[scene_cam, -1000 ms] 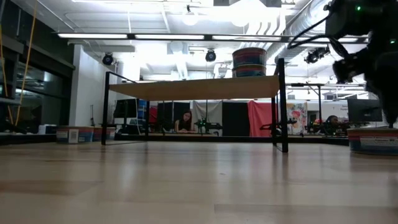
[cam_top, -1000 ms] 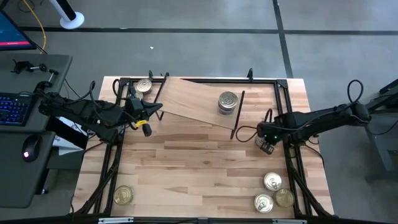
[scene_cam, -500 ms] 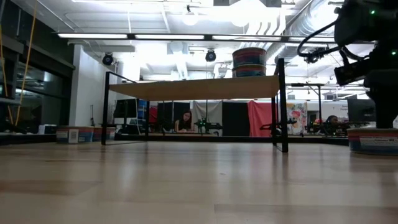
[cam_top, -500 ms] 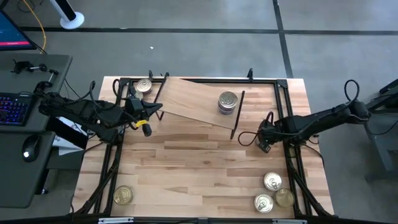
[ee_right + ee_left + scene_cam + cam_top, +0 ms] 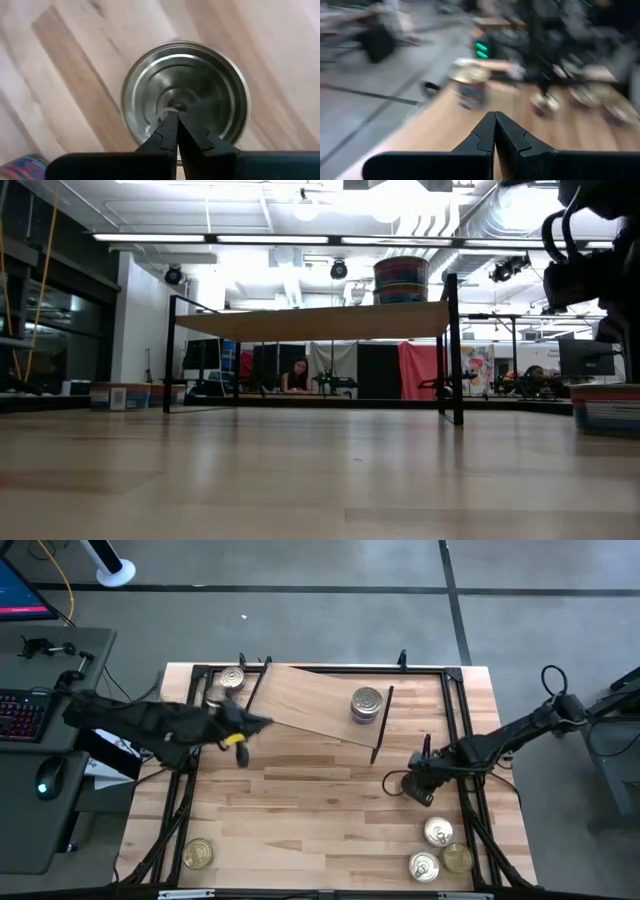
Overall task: Stack canned seafood by type on shelf
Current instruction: Stack the blue tuna can on top of the stacked blue tuna cans on the shelf
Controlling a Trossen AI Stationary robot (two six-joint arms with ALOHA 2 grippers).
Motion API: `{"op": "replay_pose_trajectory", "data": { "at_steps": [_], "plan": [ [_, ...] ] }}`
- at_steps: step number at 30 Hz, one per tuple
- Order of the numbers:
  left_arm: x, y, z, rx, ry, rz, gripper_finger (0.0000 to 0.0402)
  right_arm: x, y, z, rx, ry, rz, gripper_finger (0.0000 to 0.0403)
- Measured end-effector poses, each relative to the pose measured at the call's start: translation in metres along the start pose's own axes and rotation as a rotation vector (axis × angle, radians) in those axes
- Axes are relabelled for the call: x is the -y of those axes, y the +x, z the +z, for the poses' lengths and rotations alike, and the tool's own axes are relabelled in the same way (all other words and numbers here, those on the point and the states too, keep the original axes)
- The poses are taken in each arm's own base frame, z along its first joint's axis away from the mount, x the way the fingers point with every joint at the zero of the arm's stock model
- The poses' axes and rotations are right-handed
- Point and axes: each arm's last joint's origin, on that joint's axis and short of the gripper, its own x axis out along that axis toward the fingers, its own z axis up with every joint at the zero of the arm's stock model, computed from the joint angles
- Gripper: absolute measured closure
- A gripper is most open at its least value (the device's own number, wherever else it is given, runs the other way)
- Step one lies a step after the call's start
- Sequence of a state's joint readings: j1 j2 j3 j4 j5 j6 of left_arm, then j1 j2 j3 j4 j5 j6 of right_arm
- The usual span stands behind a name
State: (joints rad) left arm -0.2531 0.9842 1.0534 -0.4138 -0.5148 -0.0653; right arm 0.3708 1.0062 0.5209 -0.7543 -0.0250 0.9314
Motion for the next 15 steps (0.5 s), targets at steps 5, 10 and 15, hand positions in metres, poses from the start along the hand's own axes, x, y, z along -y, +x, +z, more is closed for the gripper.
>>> {"op": "replay_pose_trajectory", "data": {
  "at_steps": [5,10,15],
  "plan": [
    [0.017,0.055,-0.022,-0.169,0.212,-0.127,0.0401,-0.011,0.013,0.001,-0.014,-0.026,-0.009,0.0403],
    [0.026,0.122,-0.052,-0.271,0.357,-0.263,0.0401,-0.019,0.020,0.004,-0.007,-0.068,0.032,0.0403],
    [0.026,0.175,-0.094,-0.390,0.472,-0.317,0.0401,-0.020,0.021,0.005,0.013,-0.053,0.033,0.0403]
  ]
}}
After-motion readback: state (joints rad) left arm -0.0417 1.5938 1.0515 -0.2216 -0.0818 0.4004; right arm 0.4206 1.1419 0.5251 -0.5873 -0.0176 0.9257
